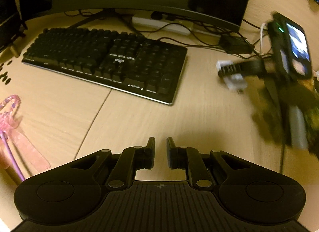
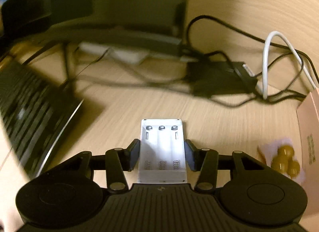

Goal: Organize objects

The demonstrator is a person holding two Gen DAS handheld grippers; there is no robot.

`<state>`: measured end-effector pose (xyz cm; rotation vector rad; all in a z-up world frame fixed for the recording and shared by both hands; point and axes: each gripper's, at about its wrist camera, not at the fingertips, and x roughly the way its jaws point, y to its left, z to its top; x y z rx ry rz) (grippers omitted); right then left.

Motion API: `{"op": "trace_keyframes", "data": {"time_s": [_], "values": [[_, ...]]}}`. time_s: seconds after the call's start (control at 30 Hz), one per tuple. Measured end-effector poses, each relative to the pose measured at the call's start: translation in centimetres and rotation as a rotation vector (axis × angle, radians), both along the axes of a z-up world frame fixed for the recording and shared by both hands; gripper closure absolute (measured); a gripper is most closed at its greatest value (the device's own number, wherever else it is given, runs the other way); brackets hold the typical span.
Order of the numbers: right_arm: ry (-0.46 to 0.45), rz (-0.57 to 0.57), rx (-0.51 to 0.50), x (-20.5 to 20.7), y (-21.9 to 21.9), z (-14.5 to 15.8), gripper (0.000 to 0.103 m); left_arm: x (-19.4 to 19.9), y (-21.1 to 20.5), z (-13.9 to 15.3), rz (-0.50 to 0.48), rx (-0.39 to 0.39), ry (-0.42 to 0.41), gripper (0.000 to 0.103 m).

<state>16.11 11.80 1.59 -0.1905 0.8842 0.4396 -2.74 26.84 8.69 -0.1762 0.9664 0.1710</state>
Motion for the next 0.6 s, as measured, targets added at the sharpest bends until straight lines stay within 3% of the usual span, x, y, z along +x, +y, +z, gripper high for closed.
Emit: {"op": "trace_keyframes", "data": {"time_s": [0.23,0.43,0.5,0.57,0.6], "values": [[0.027,0.098,-0.023,-8.1,-4.1,0.1,0.056,1.8,-2.0,-0.3,-0.071,-0.023,0.004,0.090],[-0.005,-0.058,-0.085,-9.8,-10.7,0.2,0.055,4.6,-5.7,-0.5,-0.187,-0.043,-0.005,0.090],[-0.002,-0.113,-0.080,-10.4,-13.5,0.6,0.048,5.9,-7.0,-0.7,-0.236,-0.101,-0.032,0.090],[-0.019,-0.163,-0.059,-11.0,-15.6,1.3,0.031,7.4,-8.2,-0.9,-0.288,-0.174,-0.062,0.090],[-0.034,-0.184,-0.046,-11.5,-16.6,1.7,0.028,8.5,-9.1,-0.9,-0.321,-0.207,-0.086,0.090]]}}
